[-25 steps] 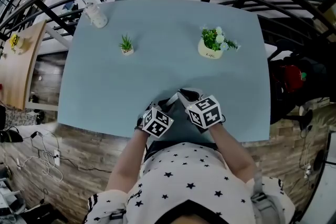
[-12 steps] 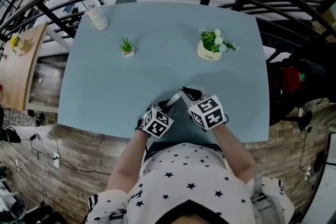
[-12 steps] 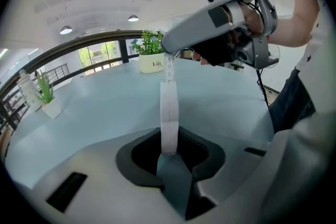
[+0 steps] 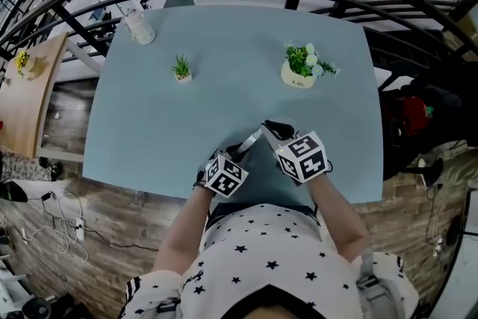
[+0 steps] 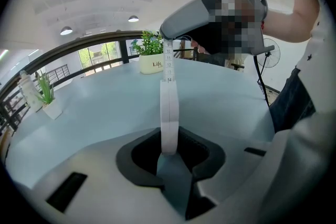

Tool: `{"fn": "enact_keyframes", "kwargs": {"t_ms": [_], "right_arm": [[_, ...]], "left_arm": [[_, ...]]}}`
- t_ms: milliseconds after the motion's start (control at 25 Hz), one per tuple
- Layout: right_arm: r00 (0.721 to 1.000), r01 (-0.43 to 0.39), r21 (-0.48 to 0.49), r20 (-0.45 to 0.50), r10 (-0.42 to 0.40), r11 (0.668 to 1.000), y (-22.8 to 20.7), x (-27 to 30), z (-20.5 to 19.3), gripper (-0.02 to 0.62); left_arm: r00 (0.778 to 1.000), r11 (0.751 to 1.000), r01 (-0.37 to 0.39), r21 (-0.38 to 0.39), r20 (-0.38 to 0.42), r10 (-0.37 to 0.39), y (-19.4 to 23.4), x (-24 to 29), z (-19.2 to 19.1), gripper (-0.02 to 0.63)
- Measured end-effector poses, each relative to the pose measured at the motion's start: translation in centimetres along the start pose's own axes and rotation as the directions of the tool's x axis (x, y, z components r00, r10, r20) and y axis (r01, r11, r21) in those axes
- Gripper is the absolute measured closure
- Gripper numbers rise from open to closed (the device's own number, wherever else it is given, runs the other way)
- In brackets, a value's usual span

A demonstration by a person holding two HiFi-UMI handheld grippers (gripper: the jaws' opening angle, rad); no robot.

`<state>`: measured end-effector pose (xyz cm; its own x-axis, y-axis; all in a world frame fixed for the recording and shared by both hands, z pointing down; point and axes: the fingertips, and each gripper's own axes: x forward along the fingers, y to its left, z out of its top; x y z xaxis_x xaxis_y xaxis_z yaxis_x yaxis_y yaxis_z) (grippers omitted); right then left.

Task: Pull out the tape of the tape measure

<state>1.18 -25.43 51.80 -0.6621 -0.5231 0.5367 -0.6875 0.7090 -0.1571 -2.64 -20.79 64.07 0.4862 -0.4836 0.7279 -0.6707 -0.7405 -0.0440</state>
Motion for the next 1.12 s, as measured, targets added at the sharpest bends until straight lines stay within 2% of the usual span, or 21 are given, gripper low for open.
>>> {"fn": "enact_keyframes", "kwargs": {"t_ms": [160,480,680,1000,1120], "right_arm": [[0.998,0.030,0.009,0.047,-0.030,1.000,-1.3,-1.2,2.0,0.557],[1.000,0.015,-0.025,0.026,-0.015,1.000,-1.0,-1.7,2.2,0.557],[0.995,0.047,0.008,0.084,-0.047,0.999,-2.4,-3.0,4.4,0.557],[0.997,0.040,0.002,0.064,-0.040,0.999,-2.5,-3.5,4.6,0.557],[0.994,0.064,-0.012,0.091,-0.063,0.998,-2.9,-4.0,5.5,0.557]], "left_arm": [[1.000,1.000,0.002,-0.004,-0.002,-0.002,0.1,0.0,0.1,0.520],[1.000,1.000,0.001,-0.004,-0.001,-0.001,0.0,-0.1,0.0,0.520],[1.000,1.000,0.004,-0.007,-0.003,-0.004,0.0,-0.1,-0.1,0.520],[1.000,1.000,0.001,-0.003,-0.002,-0.001,-0.1,-0.2,0.1,0.520],[1.000,1.000,0.004,-0.002,0.000,-0.004,-0.1,-0.1,0.1,0.520]]}}
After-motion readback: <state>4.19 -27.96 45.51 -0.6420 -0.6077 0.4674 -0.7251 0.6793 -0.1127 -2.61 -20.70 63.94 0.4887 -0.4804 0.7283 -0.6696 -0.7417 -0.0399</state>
